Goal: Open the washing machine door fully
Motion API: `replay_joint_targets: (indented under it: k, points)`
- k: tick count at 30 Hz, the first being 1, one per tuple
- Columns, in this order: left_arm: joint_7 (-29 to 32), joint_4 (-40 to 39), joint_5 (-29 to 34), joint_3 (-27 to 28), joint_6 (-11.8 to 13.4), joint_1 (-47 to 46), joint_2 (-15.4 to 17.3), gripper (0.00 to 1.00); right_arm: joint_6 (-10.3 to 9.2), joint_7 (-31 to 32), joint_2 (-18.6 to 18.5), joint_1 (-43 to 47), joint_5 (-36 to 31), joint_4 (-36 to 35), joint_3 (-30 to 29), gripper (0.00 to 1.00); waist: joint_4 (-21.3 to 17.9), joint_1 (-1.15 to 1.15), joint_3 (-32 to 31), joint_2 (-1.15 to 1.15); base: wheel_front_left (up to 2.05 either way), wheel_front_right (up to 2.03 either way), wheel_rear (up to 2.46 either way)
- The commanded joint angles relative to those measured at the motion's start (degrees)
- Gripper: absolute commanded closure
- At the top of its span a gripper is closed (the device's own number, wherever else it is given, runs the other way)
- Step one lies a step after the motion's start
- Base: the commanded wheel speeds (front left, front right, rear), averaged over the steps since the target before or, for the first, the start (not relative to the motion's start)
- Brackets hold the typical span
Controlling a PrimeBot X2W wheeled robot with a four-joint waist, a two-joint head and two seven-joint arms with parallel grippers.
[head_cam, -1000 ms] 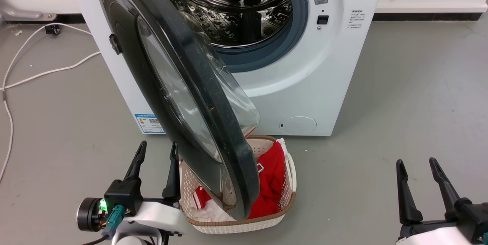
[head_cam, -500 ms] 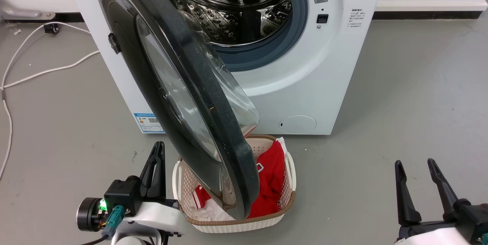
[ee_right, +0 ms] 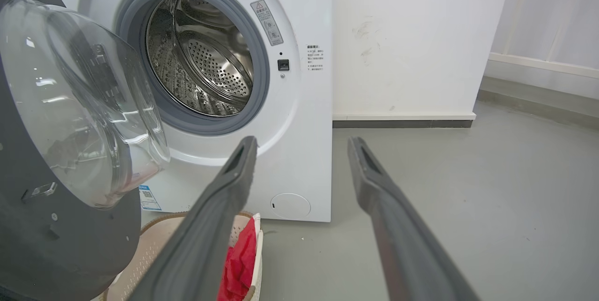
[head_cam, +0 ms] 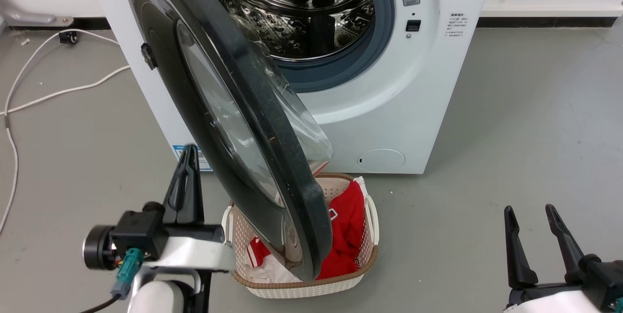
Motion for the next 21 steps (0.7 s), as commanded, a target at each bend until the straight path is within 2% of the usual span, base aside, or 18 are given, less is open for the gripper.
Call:
replay_joint_targets:
  k: [1,13,21]
  points:
    - [-0.15,-0.96,0.11,-0.19,0.32,-0.69,0.08,1.0,-0.03,-0.2,0.22,-0.38,0.08,0.17,-0.02,0.0,0.02,0.0,0.01,0.0,0.0,0.0,0.0]
    - [-0.15,-18.55,2.54,-0.87,1.49,-3.83,0.11,1.0,-0.03,0.25,0.22,-0.79,-0.47,-0.24,0.04,0.0,-0.06,0.0,-0.01,0.0,0.0,0.0,0.0]
    - [-0.15,-28.28,3.54,-2.64,1.29,-3.61,0.14,1.0,-0.03,0.34,0.22,-0.08,-0.34,-0.23,-0.04,0.0,-0.68,0.0,-0.61,0.0,0.0,0.0,0.0]
